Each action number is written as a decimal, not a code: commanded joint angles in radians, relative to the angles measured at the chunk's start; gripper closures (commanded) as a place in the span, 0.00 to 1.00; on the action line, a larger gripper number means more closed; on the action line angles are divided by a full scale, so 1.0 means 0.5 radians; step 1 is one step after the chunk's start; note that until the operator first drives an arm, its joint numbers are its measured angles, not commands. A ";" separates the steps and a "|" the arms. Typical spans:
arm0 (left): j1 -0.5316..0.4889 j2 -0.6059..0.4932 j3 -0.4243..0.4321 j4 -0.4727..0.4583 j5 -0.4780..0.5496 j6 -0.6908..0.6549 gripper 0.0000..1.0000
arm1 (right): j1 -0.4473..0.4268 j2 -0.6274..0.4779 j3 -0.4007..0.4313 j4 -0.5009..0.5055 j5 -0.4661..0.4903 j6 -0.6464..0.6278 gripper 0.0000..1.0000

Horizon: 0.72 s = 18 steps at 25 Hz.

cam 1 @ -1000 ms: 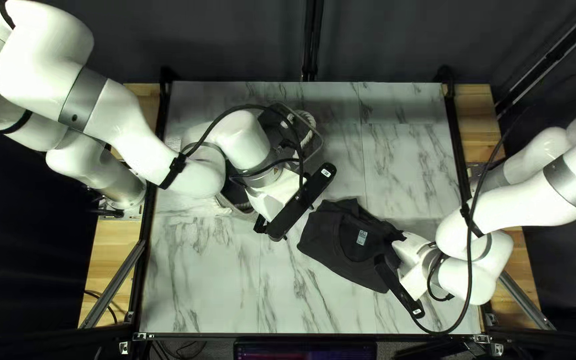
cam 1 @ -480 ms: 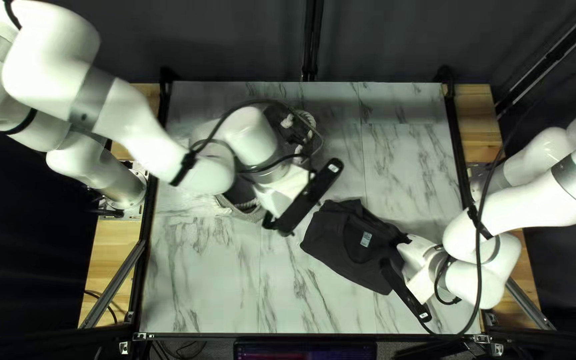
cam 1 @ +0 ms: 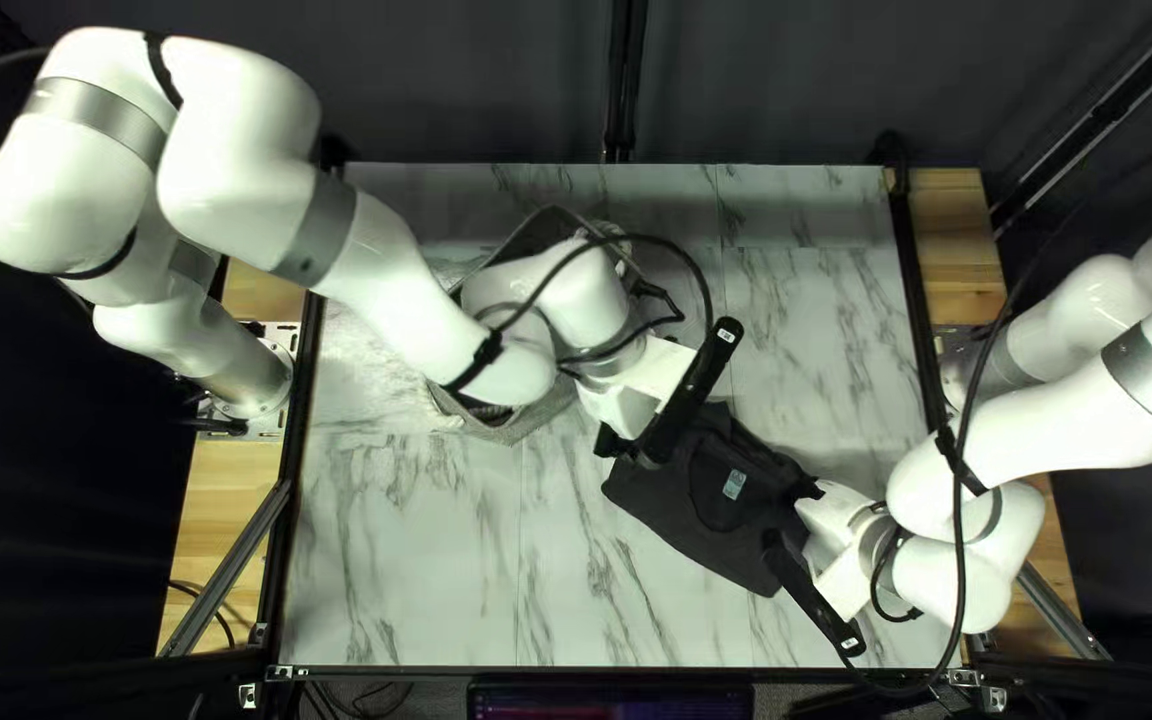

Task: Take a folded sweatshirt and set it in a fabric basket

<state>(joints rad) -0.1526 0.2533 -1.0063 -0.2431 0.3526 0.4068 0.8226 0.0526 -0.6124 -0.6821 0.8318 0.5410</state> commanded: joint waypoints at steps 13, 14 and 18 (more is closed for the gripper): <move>0.008 0.343 -0.241 0.241 0.146 -0.338 0.00 | -0.015 0.103 -0.091 0.031 -0.007 -0.085 1.00; 0.008 0.356 -0.256 0.226 0.157 -0.318 0.00 | -0.018 0.108 -0.095 0.034 -0.007 -0.093 1.00; 0.013 0.354 -0.261 0.136 0.186 -0.208 0.00 | -0.015 0.114 -0.097 0.040 -0.004 -0.099 1.00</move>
<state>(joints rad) -0.1479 0.4311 -1.1353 -0.1464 0.4371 0.2691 0.8146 0.1080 -0.6607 -0.6634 0.8292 0.4926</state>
